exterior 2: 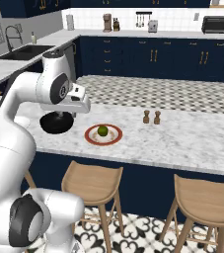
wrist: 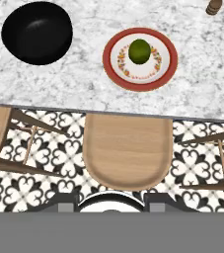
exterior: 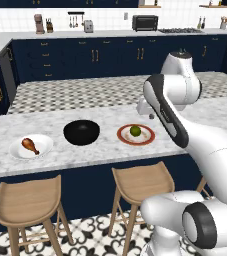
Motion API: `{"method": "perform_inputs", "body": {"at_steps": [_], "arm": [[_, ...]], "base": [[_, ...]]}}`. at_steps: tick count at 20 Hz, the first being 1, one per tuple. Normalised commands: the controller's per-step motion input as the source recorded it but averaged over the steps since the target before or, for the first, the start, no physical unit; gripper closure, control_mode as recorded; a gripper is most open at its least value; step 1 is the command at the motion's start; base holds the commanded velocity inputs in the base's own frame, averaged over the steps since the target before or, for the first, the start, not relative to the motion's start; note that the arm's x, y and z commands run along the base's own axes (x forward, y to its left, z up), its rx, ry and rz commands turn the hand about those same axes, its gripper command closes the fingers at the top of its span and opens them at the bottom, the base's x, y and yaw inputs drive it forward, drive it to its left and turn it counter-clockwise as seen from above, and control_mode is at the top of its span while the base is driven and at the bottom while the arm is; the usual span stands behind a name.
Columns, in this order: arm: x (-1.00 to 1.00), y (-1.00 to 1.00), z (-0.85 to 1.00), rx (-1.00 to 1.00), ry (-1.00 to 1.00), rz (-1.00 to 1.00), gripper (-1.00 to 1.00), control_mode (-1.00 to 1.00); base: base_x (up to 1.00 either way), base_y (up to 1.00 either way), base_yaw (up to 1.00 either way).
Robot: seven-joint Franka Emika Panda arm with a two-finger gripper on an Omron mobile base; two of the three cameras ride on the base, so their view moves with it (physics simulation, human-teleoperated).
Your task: Pick the chicken drumstick and lime from their plates and place them in the bowl. Then put the bowl in the fridge.
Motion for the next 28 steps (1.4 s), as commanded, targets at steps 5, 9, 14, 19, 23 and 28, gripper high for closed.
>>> {"method": "perform_inputs", "body": {"at_steps": [5,9,14,19,23,28], "arm": [[-0.07,-0.2,-0.44,-0.04,0.0,0.0,-1.0,-1.0],[0.18,-0.33,-0.95,-0.07,-0.04,0.0,-1.0,-1.0],[0.93,-0.12,-0.45,0.01,-0.02,-0.05,-1.0,-1.0],[0.89,-0.03,-0.14,0.02,0.0,-0.05,-1.0,-1.0],[0.9,0.0,-0.15,0.05,-0.01,0.0,-1.0,-1.0],[0.36,-0.01,-0.33,0.08,-0.02,0.0,-1.0,-1.0]], "base": [[0.0,0.0,0.0],[0.0,0.0,0.0],[0.0,0.0,0.0],[0.0,0.0,0.0],[0.0,0.0,0.0],[0.0,0.0,0.0]]}}
